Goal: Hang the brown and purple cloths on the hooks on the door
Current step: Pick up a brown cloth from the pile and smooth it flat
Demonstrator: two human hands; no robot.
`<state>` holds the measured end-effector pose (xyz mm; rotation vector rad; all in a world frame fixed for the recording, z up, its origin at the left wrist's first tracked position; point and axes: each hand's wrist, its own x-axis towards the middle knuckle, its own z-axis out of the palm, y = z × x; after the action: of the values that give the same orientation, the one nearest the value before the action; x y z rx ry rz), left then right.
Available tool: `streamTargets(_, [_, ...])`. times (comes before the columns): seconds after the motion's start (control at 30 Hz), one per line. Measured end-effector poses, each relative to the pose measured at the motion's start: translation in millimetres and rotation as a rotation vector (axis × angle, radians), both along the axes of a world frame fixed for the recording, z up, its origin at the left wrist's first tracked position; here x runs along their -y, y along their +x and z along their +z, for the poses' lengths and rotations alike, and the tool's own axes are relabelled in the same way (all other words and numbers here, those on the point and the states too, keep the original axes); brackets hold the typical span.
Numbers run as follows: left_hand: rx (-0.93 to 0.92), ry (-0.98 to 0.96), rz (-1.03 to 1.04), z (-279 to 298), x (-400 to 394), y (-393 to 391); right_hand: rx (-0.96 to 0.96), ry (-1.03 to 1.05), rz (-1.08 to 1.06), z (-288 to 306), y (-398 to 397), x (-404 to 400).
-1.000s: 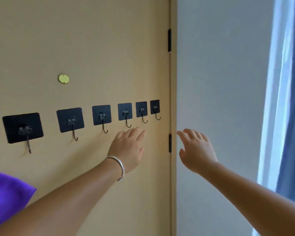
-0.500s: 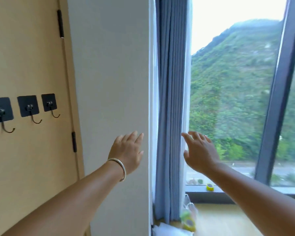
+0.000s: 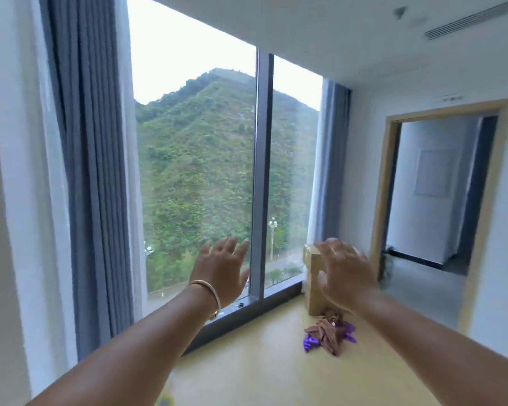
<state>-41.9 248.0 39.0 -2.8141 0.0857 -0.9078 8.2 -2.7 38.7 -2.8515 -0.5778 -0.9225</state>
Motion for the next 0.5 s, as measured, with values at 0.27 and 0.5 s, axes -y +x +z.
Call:
streamTargets(0.27, [0.008, 0.006, -0.298, -8.3, 167.6, 88.4, -0.022, -0.022, -0.330, -1.5, 13.7, 173.2])
streamTargets(0.5, [-0.016, 0.008, -0.477, -22.2, 293.9, 135.5, -0.067, -0.009, -0.503, -17.3, 19.8, 285.2])
